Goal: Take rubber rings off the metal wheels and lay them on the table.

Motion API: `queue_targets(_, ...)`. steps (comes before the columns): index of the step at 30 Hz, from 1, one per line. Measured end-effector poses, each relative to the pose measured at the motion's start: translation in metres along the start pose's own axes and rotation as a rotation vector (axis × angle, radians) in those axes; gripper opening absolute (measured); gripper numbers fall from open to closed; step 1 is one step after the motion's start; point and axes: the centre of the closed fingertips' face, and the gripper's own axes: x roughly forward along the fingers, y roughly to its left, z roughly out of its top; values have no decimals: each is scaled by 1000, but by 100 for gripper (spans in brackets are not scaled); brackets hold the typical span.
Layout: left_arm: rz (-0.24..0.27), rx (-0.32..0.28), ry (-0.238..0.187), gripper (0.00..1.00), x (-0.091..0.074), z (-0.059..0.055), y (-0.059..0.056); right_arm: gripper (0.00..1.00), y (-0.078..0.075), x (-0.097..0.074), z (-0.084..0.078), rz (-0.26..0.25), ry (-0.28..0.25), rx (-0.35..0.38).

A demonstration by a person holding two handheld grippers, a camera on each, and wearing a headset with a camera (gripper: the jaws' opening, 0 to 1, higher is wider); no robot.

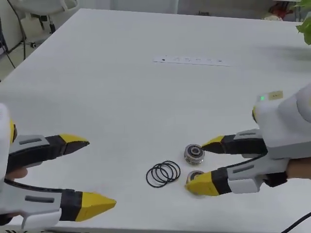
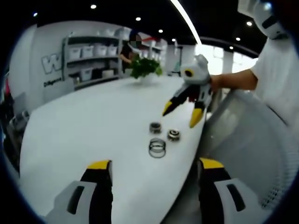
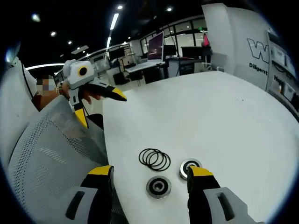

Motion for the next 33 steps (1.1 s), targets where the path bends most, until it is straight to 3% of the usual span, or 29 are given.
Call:
queue_targets(7,15,0,-24,85,-7,6,0,77,-3,-26,-8,-25,-54,33)
queue_targets(13,42,-21,-53,88,-11,10,4,99,-7,-42,-19,-61,-102,54)
queue_targets(21,85,-63,-86,94,-15,10,10,99,-9,-55,-40,-102,-131,109)
queue_targets(29,119,-115,-104,100,-21,4,15,99,-21,-73,-61,-193,-171,208)
queue_targets(33,125,-131,-90,100,-23,-2,17,99,-24,-81,-67,-220,-183,235)
